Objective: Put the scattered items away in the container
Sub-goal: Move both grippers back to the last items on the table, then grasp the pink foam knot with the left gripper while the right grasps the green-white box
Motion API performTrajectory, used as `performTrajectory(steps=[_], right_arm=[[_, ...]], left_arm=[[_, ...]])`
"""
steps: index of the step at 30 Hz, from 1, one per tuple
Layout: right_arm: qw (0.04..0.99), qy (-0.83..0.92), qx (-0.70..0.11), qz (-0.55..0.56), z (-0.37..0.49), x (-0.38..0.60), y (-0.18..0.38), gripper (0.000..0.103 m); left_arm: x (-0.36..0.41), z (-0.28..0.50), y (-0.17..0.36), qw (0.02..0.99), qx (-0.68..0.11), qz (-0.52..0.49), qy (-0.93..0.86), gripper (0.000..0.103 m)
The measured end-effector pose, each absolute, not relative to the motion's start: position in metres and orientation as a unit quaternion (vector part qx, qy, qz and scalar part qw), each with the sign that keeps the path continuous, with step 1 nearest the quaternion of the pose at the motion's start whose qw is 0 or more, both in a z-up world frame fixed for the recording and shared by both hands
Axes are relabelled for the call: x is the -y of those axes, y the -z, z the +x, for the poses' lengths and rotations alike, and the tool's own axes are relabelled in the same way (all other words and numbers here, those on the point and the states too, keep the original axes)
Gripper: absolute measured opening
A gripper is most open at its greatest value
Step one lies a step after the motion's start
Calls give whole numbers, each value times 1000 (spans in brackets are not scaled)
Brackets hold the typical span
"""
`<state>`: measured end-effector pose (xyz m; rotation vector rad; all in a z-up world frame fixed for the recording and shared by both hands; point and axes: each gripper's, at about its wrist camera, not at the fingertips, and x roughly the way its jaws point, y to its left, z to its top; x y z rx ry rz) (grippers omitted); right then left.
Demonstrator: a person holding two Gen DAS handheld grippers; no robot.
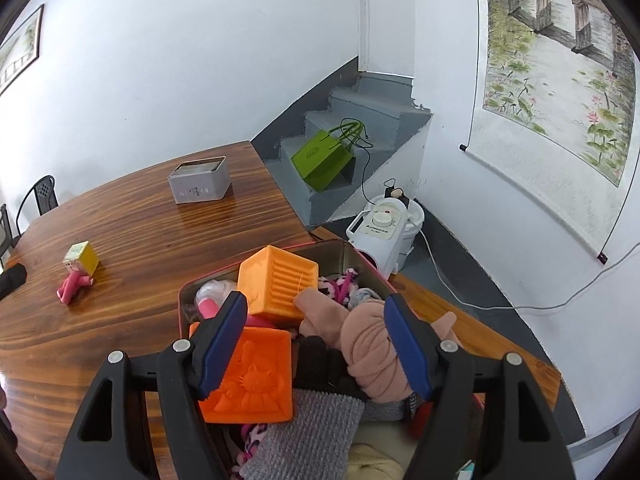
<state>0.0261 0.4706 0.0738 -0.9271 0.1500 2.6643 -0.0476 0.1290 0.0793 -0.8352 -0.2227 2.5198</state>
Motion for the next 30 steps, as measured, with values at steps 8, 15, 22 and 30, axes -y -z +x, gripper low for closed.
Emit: performTrajectory(steps=[8,15,22,30], right_arm=[[149,-952,-43,-265,43,-434,-91,75],[57,-964,-50,-254,25,-377,-99,75],[5,-957,-68,-281,-1,-340,-75,75],[-10,-951,-75,-301,-20,-323,-62,75]], left_arm=[[-66,-79,-69,156,126,-319,-926,79],[-56,-89,-53,133,111,-338,-925,79],[-75,-109,-19,146,62,-374,-914,79],[-87,-148,14,144,34,-419,-896,79]])
